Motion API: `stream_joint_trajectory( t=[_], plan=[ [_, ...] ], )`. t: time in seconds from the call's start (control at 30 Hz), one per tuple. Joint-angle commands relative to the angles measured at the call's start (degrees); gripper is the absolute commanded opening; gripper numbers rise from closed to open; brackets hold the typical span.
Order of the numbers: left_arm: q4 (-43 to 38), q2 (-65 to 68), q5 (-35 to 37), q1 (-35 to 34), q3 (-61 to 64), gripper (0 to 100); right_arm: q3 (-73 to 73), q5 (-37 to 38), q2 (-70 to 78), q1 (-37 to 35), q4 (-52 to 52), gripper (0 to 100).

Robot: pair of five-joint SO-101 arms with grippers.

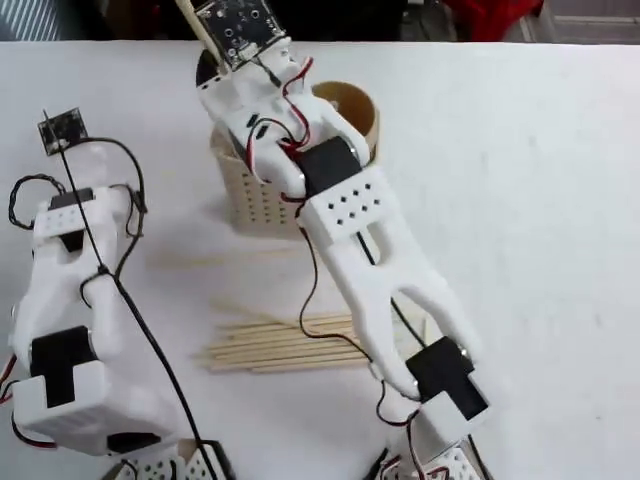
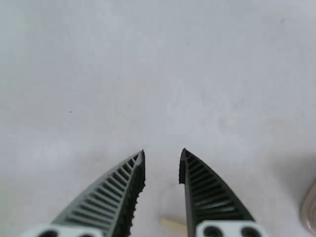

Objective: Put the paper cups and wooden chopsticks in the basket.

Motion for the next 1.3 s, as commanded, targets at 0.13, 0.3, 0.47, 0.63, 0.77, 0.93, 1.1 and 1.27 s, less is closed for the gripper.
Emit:
stream_joint_trajectory(
  t=[0.13, 0.3, 0.47, 0.63, 0.77, 0.93, 1.1, 1.27],
  plan=[
    [-0.97, -0.22, -0.62, 0.75, -0.44, 13, -0.44, -0.09, -8.22, 0.66, 8.13, 20.1],
    [-0.97, -0.22, -0.62, 0.75, -0.44, 13, -0.79, 6.51, -14.37, -0.66, 25.8, 20.1],
    [-0.97, -0.22, -0.62, 0.75, -0.44, 13, 6.59, 28.66, -15.78, -7.25, 41.8, 20.4],
    [-0.97, -0.22, -0.62, 0.66, -0.44, 13, 25.49, 36.22, -16.31, -5.85, 35.38, 20.2],
    [-0.97, -0.22, -0.62, 0.48, -0.62, 13, 42.46, 40.0, -15.78, -3.91, 17.01, 20.2],
    [-0.97, -0.31, -0.18, -2.24, -0.88, 13, 52.22, 40.79, -13.23, -4.0, -1.19, 20.1],
    [-1.05, -0.48, 2.02, -4.88, -1.05, 13, 47.47, 42.73, -0.13, -4.0, -2.95, 20.1],
    [-1.05, -0.4, 1.85, -4.0, -1.05, 13, 38.51, 42.73, 12.44, -3.91, -2.59, 20.1]
  ],
)
